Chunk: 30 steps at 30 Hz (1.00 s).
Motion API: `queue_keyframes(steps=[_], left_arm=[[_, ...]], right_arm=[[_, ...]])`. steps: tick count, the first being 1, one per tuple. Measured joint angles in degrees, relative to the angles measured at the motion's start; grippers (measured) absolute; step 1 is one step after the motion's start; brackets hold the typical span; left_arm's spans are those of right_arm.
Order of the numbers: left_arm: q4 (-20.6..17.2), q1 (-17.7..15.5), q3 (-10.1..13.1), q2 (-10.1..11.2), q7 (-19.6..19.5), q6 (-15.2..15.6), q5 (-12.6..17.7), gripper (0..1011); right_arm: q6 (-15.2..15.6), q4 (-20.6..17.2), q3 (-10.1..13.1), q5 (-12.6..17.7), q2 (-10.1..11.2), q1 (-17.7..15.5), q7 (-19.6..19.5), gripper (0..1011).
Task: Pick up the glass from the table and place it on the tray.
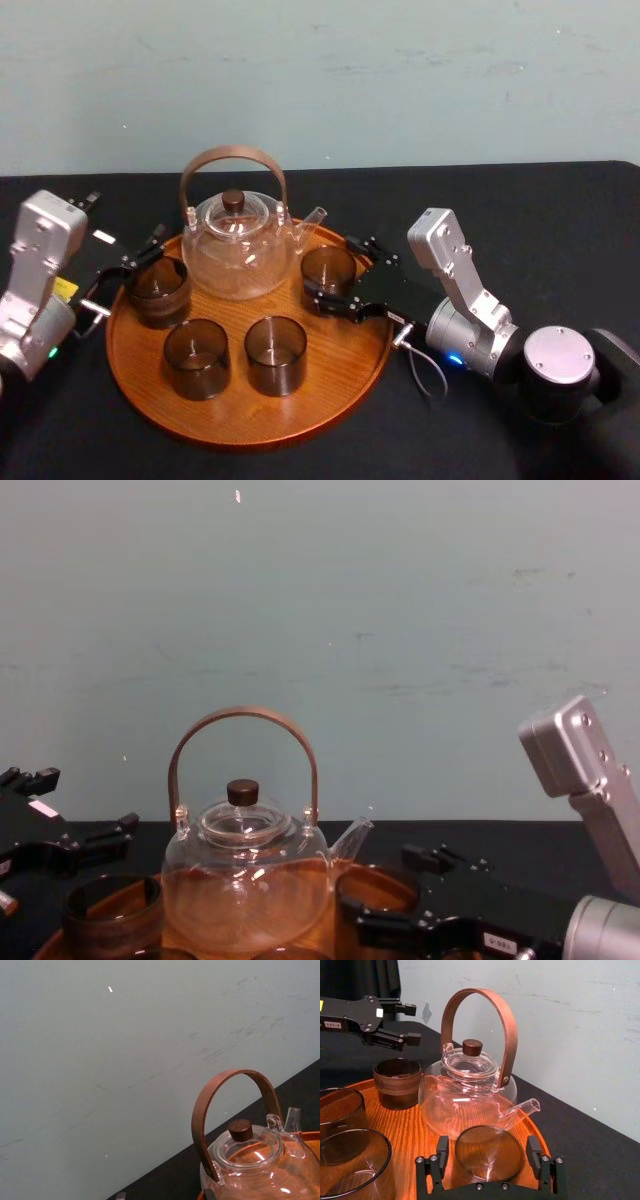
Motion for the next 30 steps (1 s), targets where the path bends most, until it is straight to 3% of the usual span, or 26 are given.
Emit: queue_keyframes(steps=[3, 17, 24, 30], left_arm=[[0.00, 0.00, 0.00, 0.00, 0.00, 0.00, 0.00, 1001], [0.00, 0.00, 0.00, 0.00, 0.00, 0.00, 0.00, 1001], [0.00, 0.00, 0.00, 0.00, 0.00, 0.00, 0.00, 1001], [0.00, 0.00, 0.00, 0.00, 0.00, 0.00, 0.00, 1001]], right_arm=[[0.00, -0.03, 0.02, 0.02, 0.02, -0.02, 0.01, 1002], [-0.69, -1.78, 0.45, 1.15, 0.71, -0.92, 0.71, 1002], [-1.34, -6.35, 1.83, 1.86, 2.19, -2.98, -0.22, 1002], [-2.31, -12.21, 4.32, 3.03, 4.44, -6.47, -1.67, 1002]])
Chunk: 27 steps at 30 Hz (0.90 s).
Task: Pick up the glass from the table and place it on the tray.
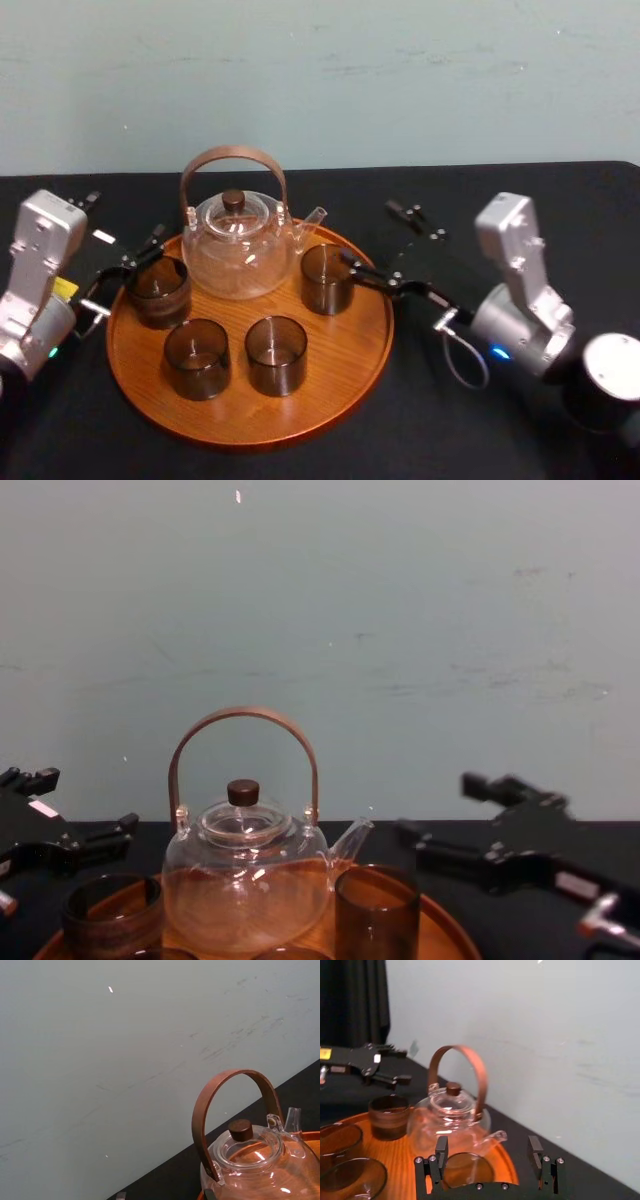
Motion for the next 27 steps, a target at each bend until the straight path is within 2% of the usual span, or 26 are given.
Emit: queue_keyframes(steps=[4, 7, 8, 13, 16, 19, 22, 27], left_arm=[[0.00, 0.00, 0.00, 0.00, 0.00, 0.00, 0.00, 1001], [0.00, 0.00, 0.00, 0.00, 0.00, 0.00, 0.00, 1002], [0.00, 0.00, 0.00, 0.00, 0.00, 0.00, 0.00, 1002], [0.00, 0.00, 0.00, 0.00, 0.00, 0.00, 0.00, 1001], [0.00, 0.00, 0.00, 0.00, 0.00, 0.00, 0.00, 1002], [0.00, 0.00, 0.00, 0.00, 0.00, 0.00, 0.00, 1002], [0.00, 0.00, 0.00, 0.00, 0.00, 0.00, 0.00, 1001], [0.00, 0.00, 0.00, 0.00, 0.00, 0.00, 0.00, 1002]], right_arm=[[-0.42, -3.71, 2.67, 0.27, 1.74, -3.54, -2.44, 1002], [-0.48, -5.14, 4.72, 0.24, 2.66, -5.92, -4.03, 1003], [-0.48, -5.14, 4.72, 0.24, 2.66, -5.92, -4.03, 1003], [-0.74, -6.60, 8.55, 0.75, 3.76, -9.91, -5.88, 1003], [-1.04, -6.96, 9.72, 0.91, 3.94, -11.05, -6.47, 1002], [-1.30, -7.28, 11.33, -0.09, 4.02, -12.48, -8.33, 1002], [-1.24, -7.36, 12.04, -1.31, 3.87, -13.04, -9.80, 1003], [-1.22, -7.37, 11.95, -1.32, 3.86, -12.98, -9.66, 1003]])
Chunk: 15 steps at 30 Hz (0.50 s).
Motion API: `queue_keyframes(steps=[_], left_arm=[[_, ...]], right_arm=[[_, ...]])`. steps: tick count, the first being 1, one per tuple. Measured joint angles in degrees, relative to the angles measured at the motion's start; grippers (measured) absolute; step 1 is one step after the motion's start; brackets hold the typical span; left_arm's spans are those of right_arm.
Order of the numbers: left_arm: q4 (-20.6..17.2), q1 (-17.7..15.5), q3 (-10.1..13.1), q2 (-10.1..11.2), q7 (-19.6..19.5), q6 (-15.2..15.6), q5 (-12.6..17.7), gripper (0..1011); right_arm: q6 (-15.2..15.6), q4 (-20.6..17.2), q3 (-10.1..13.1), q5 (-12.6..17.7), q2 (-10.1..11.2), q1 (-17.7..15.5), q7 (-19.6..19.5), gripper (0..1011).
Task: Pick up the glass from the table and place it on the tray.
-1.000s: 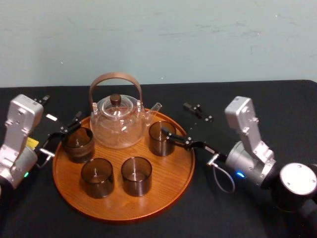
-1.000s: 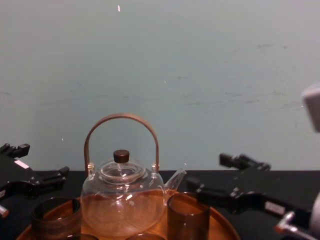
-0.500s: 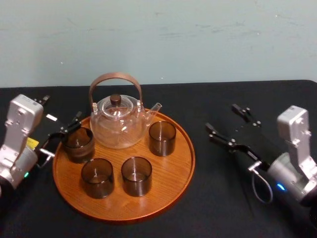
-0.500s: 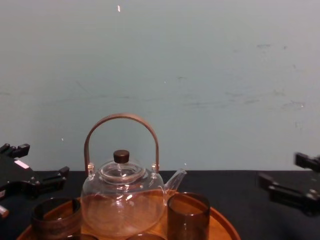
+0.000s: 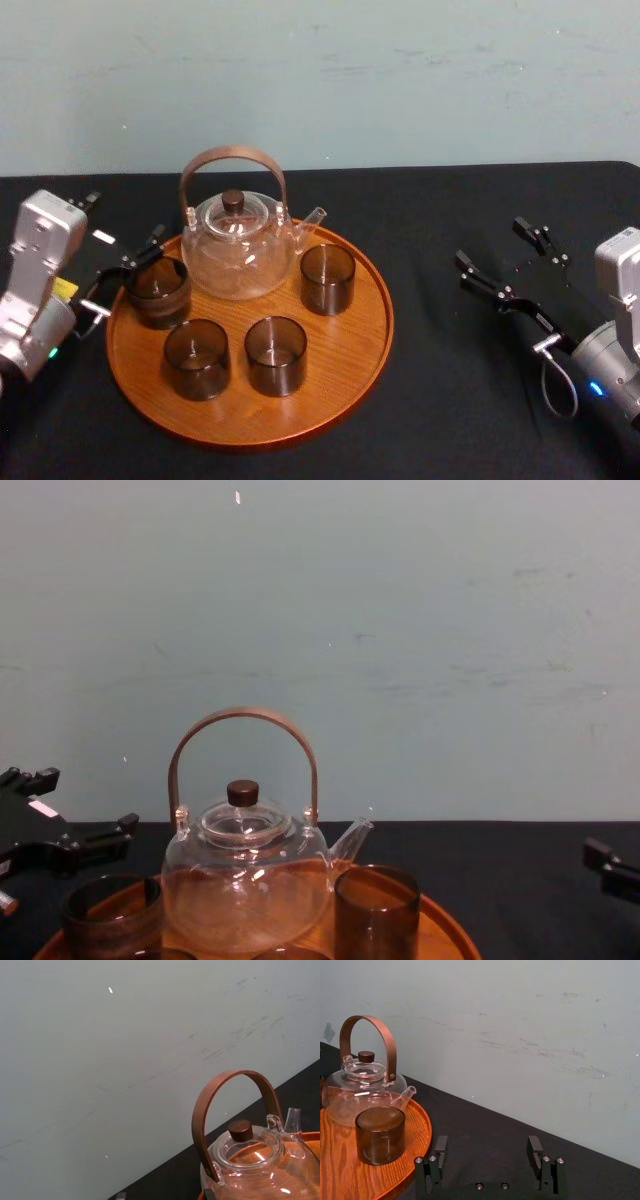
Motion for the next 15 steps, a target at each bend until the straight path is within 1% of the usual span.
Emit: queue_keyframes(steps=[15], left_arm=[[0.00, 0.00, 0.00, 0.00, 0.00, 0.00, 0.00, 1001]], right_arm=[[0.07, 0.01, -0.34, 0.45, 0.07, 0.28, 0.65, 1002]])
